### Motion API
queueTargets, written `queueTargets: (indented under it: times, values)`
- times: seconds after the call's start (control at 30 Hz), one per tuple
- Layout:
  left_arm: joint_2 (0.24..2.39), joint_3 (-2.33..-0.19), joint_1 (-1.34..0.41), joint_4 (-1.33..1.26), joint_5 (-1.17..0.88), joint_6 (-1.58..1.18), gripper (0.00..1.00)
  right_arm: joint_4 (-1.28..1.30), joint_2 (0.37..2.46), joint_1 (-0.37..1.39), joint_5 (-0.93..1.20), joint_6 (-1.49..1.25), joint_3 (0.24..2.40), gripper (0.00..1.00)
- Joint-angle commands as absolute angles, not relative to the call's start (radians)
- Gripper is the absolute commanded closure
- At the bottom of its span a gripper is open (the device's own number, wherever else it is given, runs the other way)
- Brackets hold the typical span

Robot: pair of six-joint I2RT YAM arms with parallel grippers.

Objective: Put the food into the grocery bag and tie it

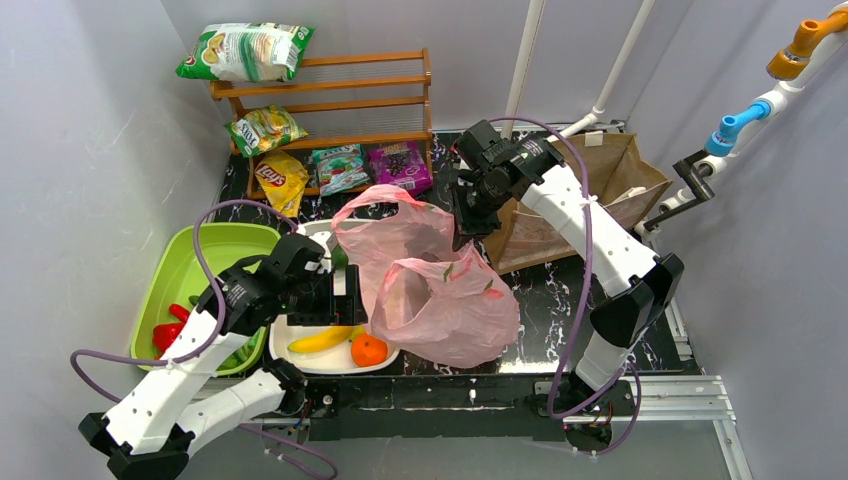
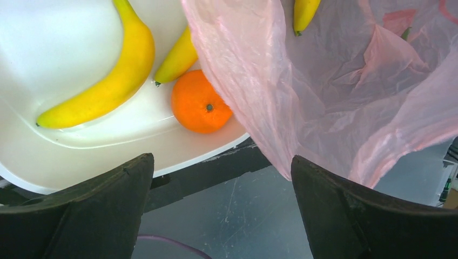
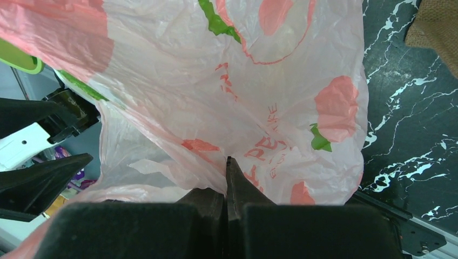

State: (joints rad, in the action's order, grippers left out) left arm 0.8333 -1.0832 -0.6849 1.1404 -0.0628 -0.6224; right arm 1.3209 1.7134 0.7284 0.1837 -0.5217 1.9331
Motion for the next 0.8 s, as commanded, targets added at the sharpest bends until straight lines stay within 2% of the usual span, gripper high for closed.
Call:
queueTargets:
  times: [0.0, 0.13, 0.27, 0.43, 0.77]
  values:
    - [0.831, -1.064, -0.689, 1.19, -0.04, -0.659, 0.02, 1.303, 1.672, 0.724, 0.196, -0.533, 1.915, 0.99]
    - [0.836, -1.037, -0.689, 1.206, -0.082, -0.636, 0.09, 1.314, 1.655, 0.712, 0.151, -0.569, 1.896, 0.99]
    - [0.798, -0.982, -0.69, 1.184, -0.138, -0.606, 0.16, 1.263, 1.609, 0.654, 0.196, -0.625, 1.81, 0.99]
    - [0.832, -0.924, -0.689, 1.126, -0.163, -0.572, 0.13, 1.22, 1.566, 0.611, 0.233, -0.659, 1.729, 0.99]
    - [1.033, -0.867, -0.691, 0.975, -0.186, -0.535, 0.09, 1.217, 1.562, 0.608, 0.236, -0.669, 1.735, 0.99]
